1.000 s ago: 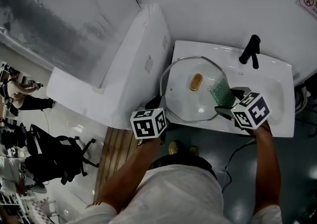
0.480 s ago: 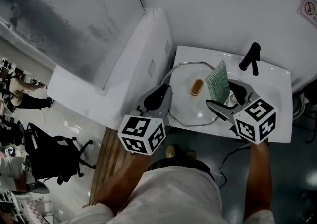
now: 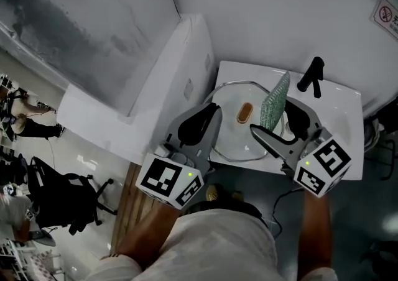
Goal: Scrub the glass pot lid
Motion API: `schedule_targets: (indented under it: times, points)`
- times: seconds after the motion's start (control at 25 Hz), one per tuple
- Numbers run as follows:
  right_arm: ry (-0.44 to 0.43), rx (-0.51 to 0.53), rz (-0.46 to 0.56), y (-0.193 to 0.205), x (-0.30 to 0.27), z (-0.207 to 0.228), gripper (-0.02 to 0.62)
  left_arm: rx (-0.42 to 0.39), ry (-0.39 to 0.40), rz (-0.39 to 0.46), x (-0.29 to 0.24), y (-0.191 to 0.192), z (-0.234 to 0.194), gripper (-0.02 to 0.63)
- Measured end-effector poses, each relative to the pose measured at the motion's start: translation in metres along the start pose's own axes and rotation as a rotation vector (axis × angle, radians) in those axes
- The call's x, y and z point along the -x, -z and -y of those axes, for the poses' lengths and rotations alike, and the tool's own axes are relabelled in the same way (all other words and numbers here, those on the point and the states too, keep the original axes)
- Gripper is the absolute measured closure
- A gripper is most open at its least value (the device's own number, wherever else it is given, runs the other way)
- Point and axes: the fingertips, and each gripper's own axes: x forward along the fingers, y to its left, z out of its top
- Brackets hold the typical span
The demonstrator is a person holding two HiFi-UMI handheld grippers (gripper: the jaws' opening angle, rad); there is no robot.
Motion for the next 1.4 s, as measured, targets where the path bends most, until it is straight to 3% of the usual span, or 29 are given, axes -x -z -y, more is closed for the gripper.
schedule_targets:
  times: [0.28,0.44,1.4]
  points:
    - [0.001,0.055,0.150,-0.023,0.004,-0.019,0.247,-0.083,0.070,0.062,0.005,-0.013,0.017,0.583]
    - [0.010,0.073,0.191,-0.029,0.007,-0.025,0.247,-0.083,0.089,0.073,0.006,-0.015,0.021,0.588]
    - [0.063,0.084,0.208,-0.016,0.003,-0.033,0.247,-0.032,0.113,0.087,0.014,-0.009,0.022,0.591]
